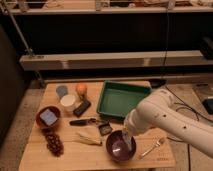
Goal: Wipe purple bowl with towel
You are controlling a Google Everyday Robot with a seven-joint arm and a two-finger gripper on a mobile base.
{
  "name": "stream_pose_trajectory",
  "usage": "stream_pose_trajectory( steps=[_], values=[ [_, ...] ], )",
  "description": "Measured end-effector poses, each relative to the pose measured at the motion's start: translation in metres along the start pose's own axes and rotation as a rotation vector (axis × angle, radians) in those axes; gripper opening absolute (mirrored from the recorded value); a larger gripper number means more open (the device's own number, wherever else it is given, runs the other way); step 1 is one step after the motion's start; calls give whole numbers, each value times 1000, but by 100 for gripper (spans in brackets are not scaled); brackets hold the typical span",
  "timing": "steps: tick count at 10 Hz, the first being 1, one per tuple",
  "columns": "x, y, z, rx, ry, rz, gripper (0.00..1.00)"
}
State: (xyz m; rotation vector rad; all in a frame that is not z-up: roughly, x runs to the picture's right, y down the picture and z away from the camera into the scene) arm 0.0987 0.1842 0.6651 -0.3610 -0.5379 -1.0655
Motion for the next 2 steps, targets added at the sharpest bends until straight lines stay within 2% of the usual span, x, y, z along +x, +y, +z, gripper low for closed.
stream_pose_trajectory(
  steps=[2],
  values=[
    [4,-19,8,3,-3,-18,14]
  ],
)
